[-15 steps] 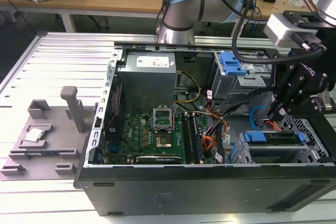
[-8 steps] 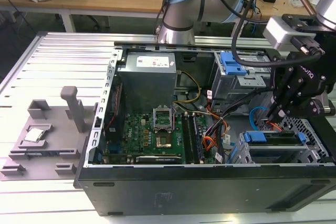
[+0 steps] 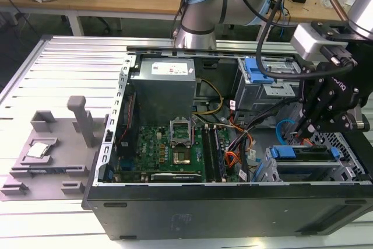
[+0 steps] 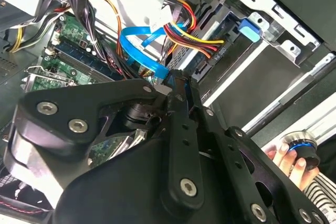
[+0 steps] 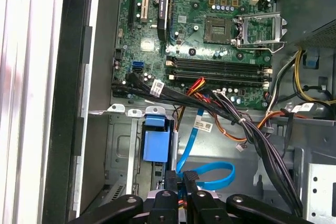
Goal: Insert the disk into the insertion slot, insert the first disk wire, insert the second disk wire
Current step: 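Insert the second disk wire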
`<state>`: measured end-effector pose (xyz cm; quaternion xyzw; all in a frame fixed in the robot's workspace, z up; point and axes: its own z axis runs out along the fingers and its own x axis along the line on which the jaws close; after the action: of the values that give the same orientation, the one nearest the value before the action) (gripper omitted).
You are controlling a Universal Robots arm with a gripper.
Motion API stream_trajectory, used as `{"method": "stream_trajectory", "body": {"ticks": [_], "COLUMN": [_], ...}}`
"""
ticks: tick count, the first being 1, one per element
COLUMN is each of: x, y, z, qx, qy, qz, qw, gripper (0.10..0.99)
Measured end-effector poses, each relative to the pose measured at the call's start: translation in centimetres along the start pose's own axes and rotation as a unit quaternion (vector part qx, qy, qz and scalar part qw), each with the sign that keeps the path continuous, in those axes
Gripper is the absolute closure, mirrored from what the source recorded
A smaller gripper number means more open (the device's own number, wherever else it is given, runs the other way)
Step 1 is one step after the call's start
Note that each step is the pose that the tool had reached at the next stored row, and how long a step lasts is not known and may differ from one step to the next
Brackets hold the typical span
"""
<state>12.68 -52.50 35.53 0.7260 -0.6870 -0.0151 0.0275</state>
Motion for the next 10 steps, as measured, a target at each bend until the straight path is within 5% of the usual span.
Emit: {"method": "stream_trajectory", "body": {"ticks": [10], "x": [-0.01], "y": [-0.05], "z": [0.81], "qx": [0.0000], "qy": [0.0000], "qz": [0.000], "qw": [1.0000], "gripper": [0.922]}}
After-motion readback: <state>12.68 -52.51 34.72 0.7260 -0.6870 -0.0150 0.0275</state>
